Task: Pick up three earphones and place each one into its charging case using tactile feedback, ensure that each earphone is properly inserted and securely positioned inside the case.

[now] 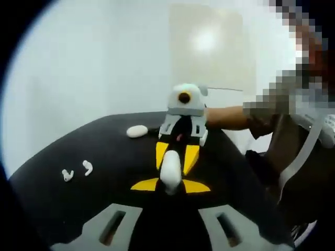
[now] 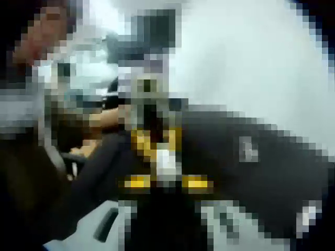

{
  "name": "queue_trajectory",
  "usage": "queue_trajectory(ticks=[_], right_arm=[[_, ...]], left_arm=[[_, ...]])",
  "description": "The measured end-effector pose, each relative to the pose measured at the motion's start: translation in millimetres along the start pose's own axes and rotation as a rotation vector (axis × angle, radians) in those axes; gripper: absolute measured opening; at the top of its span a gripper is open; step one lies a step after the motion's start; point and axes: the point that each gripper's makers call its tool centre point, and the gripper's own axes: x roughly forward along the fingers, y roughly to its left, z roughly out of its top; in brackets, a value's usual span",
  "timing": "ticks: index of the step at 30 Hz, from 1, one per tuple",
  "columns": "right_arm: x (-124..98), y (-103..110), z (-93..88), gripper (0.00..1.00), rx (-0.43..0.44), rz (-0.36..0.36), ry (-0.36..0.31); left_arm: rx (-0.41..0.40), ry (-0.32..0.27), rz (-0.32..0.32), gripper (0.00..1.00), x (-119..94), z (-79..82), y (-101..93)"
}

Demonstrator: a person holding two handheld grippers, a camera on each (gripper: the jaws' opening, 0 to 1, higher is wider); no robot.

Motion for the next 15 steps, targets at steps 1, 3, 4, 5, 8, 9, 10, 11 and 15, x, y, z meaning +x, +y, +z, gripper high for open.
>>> queue_trajectory(ticks=[1,3,4,5,8,9,10,11,15], right_arm=[[2.9,0.4,-2.4,0.23,0.017,0.008,0.027],[8.4,-0.7,-2.0,0.19,-0.019,-0.003,0.036],[9.3,-1.7,-0.8,0.18,-0.031,0.006,0.040],[10.3,-1.3,0.8,0.18,-0.023,0.010,0.040],[12.5,-4.0,6.5,0.17,-0.015,0.020,0.037],[13.1,-7.2,7.9,0.17,-0.032,0.008,0.044],[13.4,-11.1,8.3,0.17,-0.061,-0.001,0.054],[14.0,-10.6,7.9,0.17,-0.122,0.019,0.069],[17.6,-9.8,6.2,0.17,-0.128,0.060,0.063]], left_arm=[[0.002,0.001,-0.002,0.13,-0.3,-0.1,-0.2],[0.011,0.002,-0.006,0.13,-1.0,0.1,-2.3],[0.017,0.005,-0.002,0.13,-1.7,-0.1,-2.0],[0.027,0.007,0.012,0.13,-3.0,0.0,0.8],[0.017,-0.054,0.038,0.21,-5.8,9.7,5.1],[-0.004,-0.087,0.040,0.25,-6.3,15.1,5.4],[-0.023,-0.108,0.045,0.27,-6.6,18.2,6.7],[-0.016,-0.097,0.044,0.24,-7.3,16.4,7.4],[-0.007,-0.065,0.085,0.16,-3.6,9.2,16.2]])
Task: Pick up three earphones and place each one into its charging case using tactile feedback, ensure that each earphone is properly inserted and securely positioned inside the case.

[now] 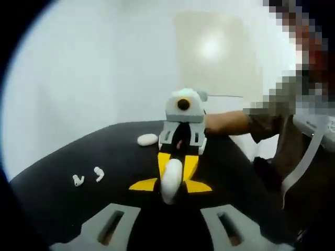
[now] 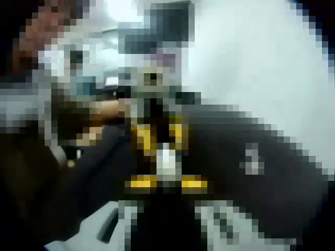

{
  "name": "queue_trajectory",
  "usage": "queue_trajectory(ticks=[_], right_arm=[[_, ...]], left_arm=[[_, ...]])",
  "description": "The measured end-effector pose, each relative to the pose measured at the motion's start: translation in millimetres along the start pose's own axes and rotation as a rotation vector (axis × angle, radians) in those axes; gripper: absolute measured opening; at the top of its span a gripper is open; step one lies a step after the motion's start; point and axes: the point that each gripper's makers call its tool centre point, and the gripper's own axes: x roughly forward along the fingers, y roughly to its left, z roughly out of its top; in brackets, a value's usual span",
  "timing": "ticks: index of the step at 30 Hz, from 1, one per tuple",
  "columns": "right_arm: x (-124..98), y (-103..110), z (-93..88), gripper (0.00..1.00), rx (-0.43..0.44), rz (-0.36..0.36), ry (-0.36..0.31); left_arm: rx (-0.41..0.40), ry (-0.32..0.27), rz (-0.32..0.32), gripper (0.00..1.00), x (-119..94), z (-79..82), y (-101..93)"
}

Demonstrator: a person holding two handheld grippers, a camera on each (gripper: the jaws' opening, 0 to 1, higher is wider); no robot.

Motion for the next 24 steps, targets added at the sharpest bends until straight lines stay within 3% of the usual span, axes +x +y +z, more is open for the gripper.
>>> queue_trajectory(ticks=[4,6,9,11,15,19,23,24], right_arm=[[2.7,2.0,-2.4,0.17,0.004,-0.005,-0.071],[-0.2,1.4,-3.0,0.18,-0.041,-0.014,-0.038],[1.4,-1.9,-4.6,0.21,-0.043,-0.045,-0.050],[0.0,-0.1,0.3,0.20,-0.099,-0.050,-0.061],[-2.8,2.6,0.2,0.18,-0.053,-0.045,-0.059],[-3.5,7.7,-0.2,0.17,-0.097,-0.036,-0.057],[-1.6,10.2,1.3,0.17,-0.139,-0.043,-0.060],[-1.0,9.7,1.8,0.17,-0.134,-0.044,-0.062]], left_arm=[[0.003,0.010,0.009,0.14,2.0,-1.7,0.9],[-0.038,0.009,-0.005,0.14,3.1,-0.3,-1.2],[-0.098,0.014,0.004,0.13,4.7,-0.7,3.0],[-0.119,0.017,0.005,0.13,4.9,-0.8,3.2],[-0.124,0.029,-0.007,0.13,4.7,-0.7,-1.1],[-0.285,0.006,-0.046,0.13,3.5,4.4,-4.5],[-0.331,-0.001,-0.062,0.14,1.3,4.8,-6.6],[-0.329,-0.035,-0.042,0.14,0.9,9.9,-4.2]])
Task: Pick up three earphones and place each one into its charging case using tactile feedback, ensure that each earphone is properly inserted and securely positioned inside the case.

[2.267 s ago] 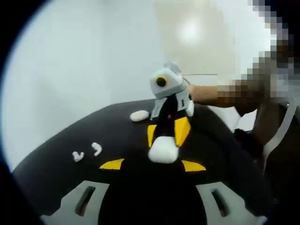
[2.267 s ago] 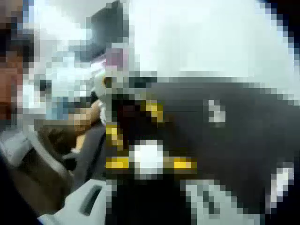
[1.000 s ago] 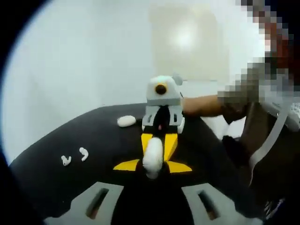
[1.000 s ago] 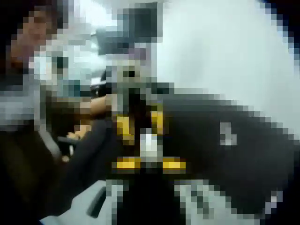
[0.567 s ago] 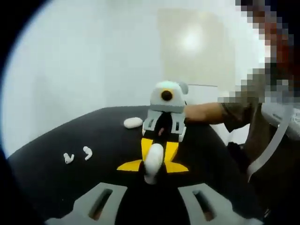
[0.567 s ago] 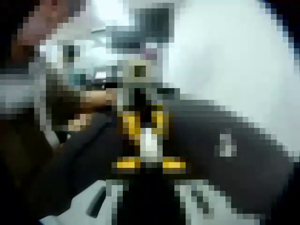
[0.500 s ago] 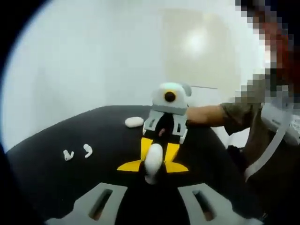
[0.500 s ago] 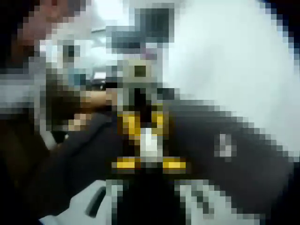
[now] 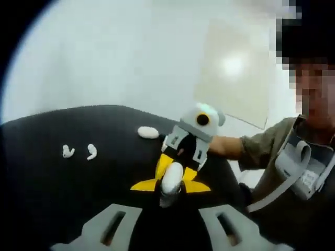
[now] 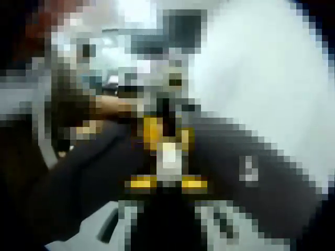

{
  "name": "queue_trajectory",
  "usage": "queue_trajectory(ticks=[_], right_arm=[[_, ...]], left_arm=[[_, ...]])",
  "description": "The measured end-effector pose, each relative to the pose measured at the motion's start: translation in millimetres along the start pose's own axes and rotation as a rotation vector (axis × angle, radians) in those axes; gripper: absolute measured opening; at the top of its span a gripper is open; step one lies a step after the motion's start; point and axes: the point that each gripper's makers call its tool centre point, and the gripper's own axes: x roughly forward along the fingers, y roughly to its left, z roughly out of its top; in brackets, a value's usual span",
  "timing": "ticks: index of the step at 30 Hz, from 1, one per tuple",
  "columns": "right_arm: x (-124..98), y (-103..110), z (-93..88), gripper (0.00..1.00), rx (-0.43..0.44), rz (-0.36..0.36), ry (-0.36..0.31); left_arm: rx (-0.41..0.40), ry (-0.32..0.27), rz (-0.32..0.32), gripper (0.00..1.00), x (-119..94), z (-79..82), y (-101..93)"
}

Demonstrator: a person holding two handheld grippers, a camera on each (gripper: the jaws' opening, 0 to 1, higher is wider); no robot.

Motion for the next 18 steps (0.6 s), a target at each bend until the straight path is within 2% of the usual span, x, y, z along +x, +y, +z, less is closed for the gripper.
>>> queue_trajectory(ticks=[1,2,3,4,6,8,10,11,14,16,18], right_arm=[[0.4,0.7,0.4,0.17,0.004,0.001,0.000],[1.2,4.1,0.8,0.17,-0.011,0.019,0.001],[2.4,3.5,2.5,0.17,-0.010,0.008,-0.009],[1.9,2.4,1.6,0.17,0.010,0.010,-0.004],[1.9,1.3,1.3,0.17,0.034,0.014,-0.008],[1.7,0.1,0.7,0.17,0.071,0.016,-0.008],[1.2,-1.1,-0.1,0.17,0.098,0.018,-0.012],[1.1,-1.3,-0.4,0.17,0.112,0.020,-0.015],[0.4,-1.5,-1.4,0.17,0.125,0.026,-0.020],[0.4,-0.2,-1.4,0.17,0.102,0.023,-0.022],[0.5,0.3,-1.0,0.17,0.070,0.020,-0.017]], left_arm=[[-0.007,-0.052,0.015,0.13,-1.3,8.0,1.5],[0.017,-0.074,0.071,0.11,-5.3,11.9,12.0],[0.031,-0.088,0.081,0.13,-7.5,14.9,14.9],[0.016,-0.070,0.082,0.17,-8.2,11.6,15.3],[0.020,-0.076,0.091,0.18,-8.4,11.1,17.0],[0.031,-0.069,0.068,0.24,-8.7,10.3,12.7],[0.005,-0.039,0.026,0.29,-11.2,5.4,6.5],[0.004,-0.007,0.002,0.28,-12.1,-0.1,2.8],[0.026,0.039,-0.002,0.24,-10.0,-10.5,1.1],[0.032,0.096,-0.035,0.22,-4.5,-22.5,-4.0],[0.081,0.119,-0.012,0.22,1.6,-27.4,-1.4]])
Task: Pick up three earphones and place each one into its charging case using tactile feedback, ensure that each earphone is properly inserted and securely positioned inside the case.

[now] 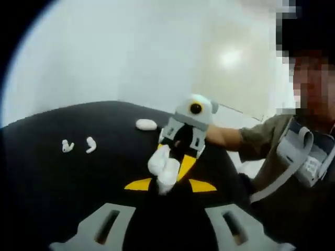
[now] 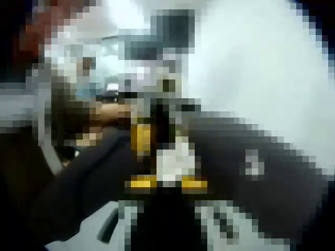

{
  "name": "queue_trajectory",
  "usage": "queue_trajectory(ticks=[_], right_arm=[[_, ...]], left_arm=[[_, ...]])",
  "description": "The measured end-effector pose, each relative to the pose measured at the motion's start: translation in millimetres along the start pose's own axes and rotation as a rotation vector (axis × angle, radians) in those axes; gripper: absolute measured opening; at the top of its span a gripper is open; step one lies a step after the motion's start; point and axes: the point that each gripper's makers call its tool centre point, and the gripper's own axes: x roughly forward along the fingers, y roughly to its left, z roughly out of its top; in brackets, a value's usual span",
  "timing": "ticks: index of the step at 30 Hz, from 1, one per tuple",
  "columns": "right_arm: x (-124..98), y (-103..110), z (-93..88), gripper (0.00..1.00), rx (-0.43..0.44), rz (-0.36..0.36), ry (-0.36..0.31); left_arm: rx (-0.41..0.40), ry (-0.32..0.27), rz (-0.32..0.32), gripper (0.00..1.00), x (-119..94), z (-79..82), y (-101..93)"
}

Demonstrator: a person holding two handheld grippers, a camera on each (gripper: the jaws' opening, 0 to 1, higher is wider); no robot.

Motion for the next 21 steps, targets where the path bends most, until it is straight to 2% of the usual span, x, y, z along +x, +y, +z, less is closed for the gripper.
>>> queue_trajectory(ticks=[4,11,14,16,17,18,20,21], right_arm=[[1.3,0.1,0.7,0.17,0.017,0.015,0.013],[-1.3,1.2,1.4,0.18,0.065,0.042,0.038],[-23.2,1.9,11.2,0.18,0.028,0.039,0.027],[-41.0,-1.6,28.4,0.17,0.079,0.024,-0.044],[-50.8,-7.7,38.7,0.17,0.094,0.000,-0.081],[-57.3,-20.3,45.8,0.17,0.107,-0.056,-0.107],[-63.0,-61.0,50.0,0.18,0.195,-0.252,-0.108],[-64.6,-82.9,45.0,0.18,0.260,-0.356,-0.086]], left_arm=[[0.092,0.026,0.032,0.17,2.7,-5.3,3.3],[0.079,0.035,0.015,0.13,-1.3,-5.8,5.6],[0.081,0.040,0.017,0.13,-1.5,-6.5,5.8],[0.104,0.039,0.027,0.13,-1.4,-5.5,6.7],[0.108,0.040,0.027,0.13,-0.6,-4.7,6.6],[0.113,0.043,0.028,0.13,-0.5,-4.8,6.6],[0.137,0.052,0.040,0.13,0.9,-4.6,6.2],[0.162,0.059,0.052,0.13,1.8,-4.4,6.4]])
